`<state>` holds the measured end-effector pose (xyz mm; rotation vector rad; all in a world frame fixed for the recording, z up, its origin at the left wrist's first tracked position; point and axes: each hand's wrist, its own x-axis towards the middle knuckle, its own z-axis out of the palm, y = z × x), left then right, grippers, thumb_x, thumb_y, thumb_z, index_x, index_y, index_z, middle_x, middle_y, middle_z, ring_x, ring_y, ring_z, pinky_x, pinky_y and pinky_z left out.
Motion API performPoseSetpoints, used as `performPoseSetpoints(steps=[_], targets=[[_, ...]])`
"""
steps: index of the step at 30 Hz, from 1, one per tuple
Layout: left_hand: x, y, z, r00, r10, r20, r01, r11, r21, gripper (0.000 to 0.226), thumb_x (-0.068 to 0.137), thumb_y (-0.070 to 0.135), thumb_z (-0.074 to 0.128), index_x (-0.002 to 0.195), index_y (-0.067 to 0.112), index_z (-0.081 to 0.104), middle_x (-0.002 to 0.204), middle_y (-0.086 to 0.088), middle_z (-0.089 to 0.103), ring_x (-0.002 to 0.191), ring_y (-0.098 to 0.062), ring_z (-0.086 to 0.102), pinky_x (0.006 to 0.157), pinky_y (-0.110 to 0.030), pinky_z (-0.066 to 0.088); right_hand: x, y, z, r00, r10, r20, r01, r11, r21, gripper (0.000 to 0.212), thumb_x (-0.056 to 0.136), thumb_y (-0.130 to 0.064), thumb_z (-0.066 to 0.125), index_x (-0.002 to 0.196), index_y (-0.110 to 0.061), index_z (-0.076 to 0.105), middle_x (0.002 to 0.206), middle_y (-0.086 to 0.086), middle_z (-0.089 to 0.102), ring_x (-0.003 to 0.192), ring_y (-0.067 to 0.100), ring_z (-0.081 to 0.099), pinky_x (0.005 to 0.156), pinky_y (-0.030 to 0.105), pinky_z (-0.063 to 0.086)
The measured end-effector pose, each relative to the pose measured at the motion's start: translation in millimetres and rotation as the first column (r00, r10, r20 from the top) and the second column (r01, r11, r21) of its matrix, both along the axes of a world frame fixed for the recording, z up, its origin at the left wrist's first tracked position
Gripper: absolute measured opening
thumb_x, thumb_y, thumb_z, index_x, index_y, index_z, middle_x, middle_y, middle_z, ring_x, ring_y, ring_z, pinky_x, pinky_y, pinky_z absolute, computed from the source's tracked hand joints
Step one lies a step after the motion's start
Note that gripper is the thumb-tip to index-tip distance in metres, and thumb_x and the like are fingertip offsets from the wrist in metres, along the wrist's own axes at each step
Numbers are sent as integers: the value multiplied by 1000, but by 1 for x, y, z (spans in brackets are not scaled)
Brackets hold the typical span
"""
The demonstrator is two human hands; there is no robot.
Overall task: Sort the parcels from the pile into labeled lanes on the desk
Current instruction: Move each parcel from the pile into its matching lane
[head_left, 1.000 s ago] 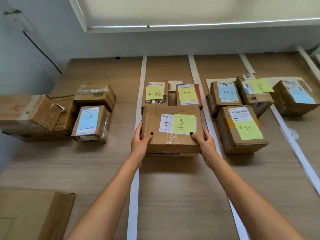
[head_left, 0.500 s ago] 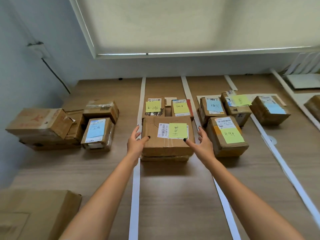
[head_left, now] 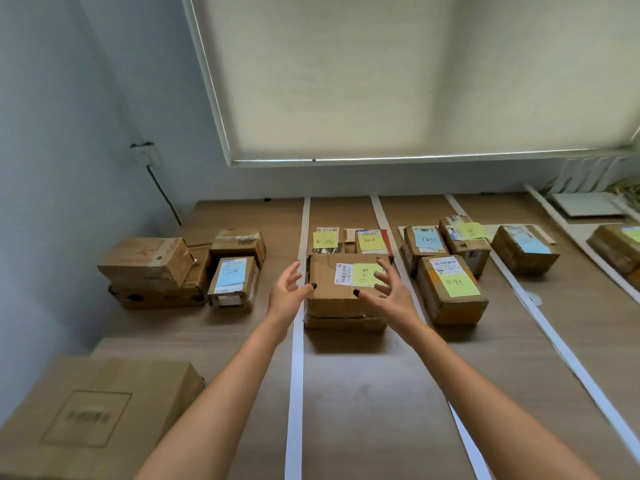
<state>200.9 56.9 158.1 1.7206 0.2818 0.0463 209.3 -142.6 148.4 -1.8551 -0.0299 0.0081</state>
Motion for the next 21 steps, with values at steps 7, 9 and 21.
performPoseSetpoints(steps=[7, 9, 21], targets=[[-29, 42, 8, 1000, -5, 21, 5, 1000, 5, 59, 88, 12, 60, 141, 26, 37, 140, -7, 44, 129, -23, 41, 95, -32, 35, -27, 50, 10, 997, 69, 27, -69, 997, -18, 81, 79, -27, 74, 144, -29, 26, 145, 11, 40, 128, 28, 44, 100, 40, 45], [-36, 64, 9, 1000, 9, 29, -9, 1000, 2, 58, 89, 11, 60, 140, 27, 38, 140, -7, 44, 129, -23, 41, 96, -32, 36, -33, 72, 11, 997, 73, 31, -72, 997, -30, 82, 78, -28, 74, 145, -28, 27, 144, 12, 40, 127, 28, 45, 102, 41, 44], [-125, 275, -18, 995, 93, -35, -90, 992, 92, 56, 88, 6, 60, 140, 20, 42, 139, -13, 46, 127, -26, 44, 96, -32, 37, -112, 250, -29, 977, 169, -128, -156, 982, 102, 82, 78, -28, 74, 145, -29, 28, 143, 11, 40, 123, 25, 45, 93, 32, 43]])
